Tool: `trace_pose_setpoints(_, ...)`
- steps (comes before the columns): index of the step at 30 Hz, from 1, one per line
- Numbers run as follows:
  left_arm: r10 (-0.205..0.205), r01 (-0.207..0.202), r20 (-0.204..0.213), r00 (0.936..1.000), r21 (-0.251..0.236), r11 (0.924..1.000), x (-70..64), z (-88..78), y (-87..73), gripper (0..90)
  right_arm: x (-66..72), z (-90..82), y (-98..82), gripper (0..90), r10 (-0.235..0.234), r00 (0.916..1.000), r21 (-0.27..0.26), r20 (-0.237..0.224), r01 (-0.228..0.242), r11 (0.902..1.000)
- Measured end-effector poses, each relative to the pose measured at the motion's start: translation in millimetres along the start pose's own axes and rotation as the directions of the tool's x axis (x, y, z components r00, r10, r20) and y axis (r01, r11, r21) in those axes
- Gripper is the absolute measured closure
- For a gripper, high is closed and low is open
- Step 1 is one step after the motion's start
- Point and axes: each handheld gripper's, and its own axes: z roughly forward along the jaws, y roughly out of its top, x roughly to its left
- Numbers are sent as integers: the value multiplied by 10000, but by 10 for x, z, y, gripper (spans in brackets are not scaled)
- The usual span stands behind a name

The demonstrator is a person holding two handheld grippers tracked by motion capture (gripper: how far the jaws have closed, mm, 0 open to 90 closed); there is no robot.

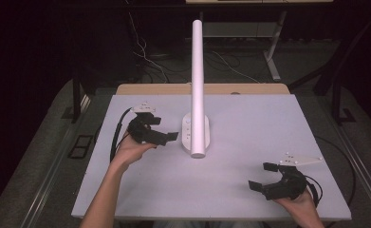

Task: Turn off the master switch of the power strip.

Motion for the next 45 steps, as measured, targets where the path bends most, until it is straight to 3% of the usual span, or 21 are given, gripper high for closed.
trace_pose_setpoints(25, -192, 200, -123, 9997, 705, 9973, 181, 375, 202, 17, -3, 5, -4, 0, -48, 10000, 40, -32, 48, 10000)
trace_pose_setpoints(31, -43, 64, -211, 9998, 1013, 9948, 237, 451, 256, 28, -2, 7, -4, 0, -10, 10000, 101, -52, 11, 9999)
trace_pose_setpoints(32, -239, 262, -271, 9993, 864, 9959, 229, 481, 258, 32, -2, 8, -5, 0, 3, 10000, 108, -64, -2, 9999)
trace_pose_setpoints(40, -362, 405, -411, 9985, 1078, 9934, 293, 607, 276, 123, -5, 12, -8, 0, -43, 9999, 158, -90, 45, 9999)
trace_pose_setpoints(45, -552, 583, -272, 9981, 1313, 9896, 319, 672, 320, 155, -7, 13, -7, 0, -48, 9999, 198, -98, 50, 9998)
